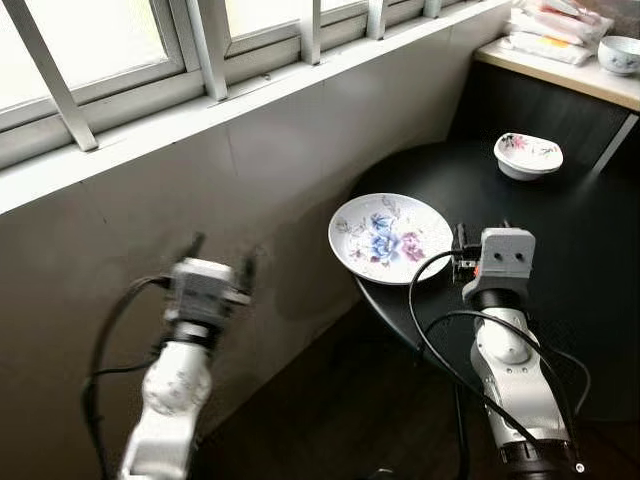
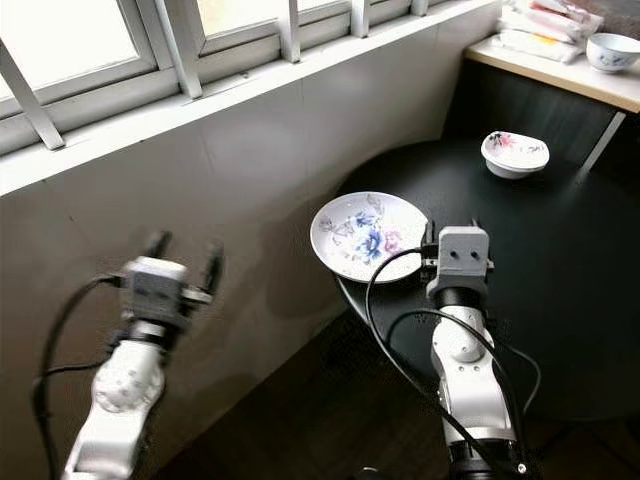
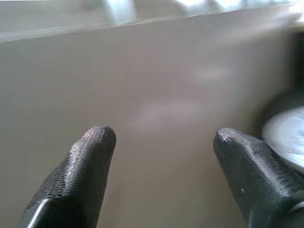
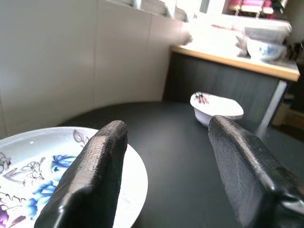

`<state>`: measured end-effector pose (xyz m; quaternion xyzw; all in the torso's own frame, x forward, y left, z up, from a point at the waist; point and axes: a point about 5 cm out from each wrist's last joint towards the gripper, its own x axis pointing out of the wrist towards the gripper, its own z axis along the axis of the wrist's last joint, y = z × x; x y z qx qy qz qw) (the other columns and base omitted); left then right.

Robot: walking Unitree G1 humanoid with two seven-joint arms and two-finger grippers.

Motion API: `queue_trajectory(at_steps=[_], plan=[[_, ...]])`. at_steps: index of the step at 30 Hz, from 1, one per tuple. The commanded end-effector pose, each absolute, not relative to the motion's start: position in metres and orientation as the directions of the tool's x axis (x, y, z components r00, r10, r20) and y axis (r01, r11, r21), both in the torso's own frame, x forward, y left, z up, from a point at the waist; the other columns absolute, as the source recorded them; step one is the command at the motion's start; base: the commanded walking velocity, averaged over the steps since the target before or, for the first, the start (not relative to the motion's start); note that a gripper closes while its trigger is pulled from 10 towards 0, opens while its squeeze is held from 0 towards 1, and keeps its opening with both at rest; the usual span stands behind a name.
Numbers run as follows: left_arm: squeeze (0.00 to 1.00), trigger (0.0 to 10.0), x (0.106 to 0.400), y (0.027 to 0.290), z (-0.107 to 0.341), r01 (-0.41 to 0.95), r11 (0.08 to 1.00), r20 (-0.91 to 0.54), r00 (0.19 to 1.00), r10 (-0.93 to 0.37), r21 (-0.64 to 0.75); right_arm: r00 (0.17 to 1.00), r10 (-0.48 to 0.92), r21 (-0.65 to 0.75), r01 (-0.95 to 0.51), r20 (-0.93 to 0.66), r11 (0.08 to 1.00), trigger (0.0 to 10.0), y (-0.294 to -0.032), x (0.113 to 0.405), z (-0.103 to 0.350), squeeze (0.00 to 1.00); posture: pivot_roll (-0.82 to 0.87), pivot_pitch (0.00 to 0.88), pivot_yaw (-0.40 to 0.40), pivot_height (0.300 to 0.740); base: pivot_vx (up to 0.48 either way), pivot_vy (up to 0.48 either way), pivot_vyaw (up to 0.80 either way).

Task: Kitchen organization

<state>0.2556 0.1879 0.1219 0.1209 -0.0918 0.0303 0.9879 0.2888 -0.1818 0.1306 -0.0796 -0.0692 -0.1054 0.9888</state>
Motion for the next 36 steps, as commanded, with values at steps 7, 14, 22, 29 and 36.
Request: queue_trajectory(at_steps=[7,14,22,29,36], plan=[[0.00,10.0,0.261,0.172,0.133,0.011,0.975,0.205,0.977,-0.057,0.222,0.958,-0.193,-0.192,0.235,0.214,0.953,10.0,-0.185,0.299,0.148,0.00,-0.01,0.021,0.002,0.740,0.000,0.000,0.00],[0.00,10.0,0.253,0.171,0.126,0.036,0.975,0.174,0.982,-0.076,0.221,0.968,-0.171,-0.211,0.208,0.181,0.955,10.0,-0.181,0.293,0.137,0.00,0.02,0.018,-0.016,0.740,0.000,0.000,0.00],[0.00,10.0,0.257,0.163,0.127,0.064,0.971,0.185,0.977,-0.108,0.229,0.965,-0.171,-0.221,0.214,0.200,0.952,10.0,-0.183,0.300,0.142,0.00,0.01,0.000,-0.026,0.740,0.000,0.000,0.00],[0.00,10.0,0.257,0.156,0.117,0.090,0.970,0.164,0.978,-0.129,0.224,0.971,-0.156,-0.223,0.196,0.183,0.955,10.0,-0.175,0.298,0.131,0.00,0.01,0.000,-0.027,0.740,0.000,0.000,0.00],[0.00,10.0,0.260,0.149,0.113,0.112,0.968,0.156,0.976,-0.150,0.227,0.970,-0.154,-0.221,0.195,0.189,0.956,10.0,-0.173,0.304,0.133,0.00,0.01,0.000,-0.031,0.740,0.000,0.000,0.00]])
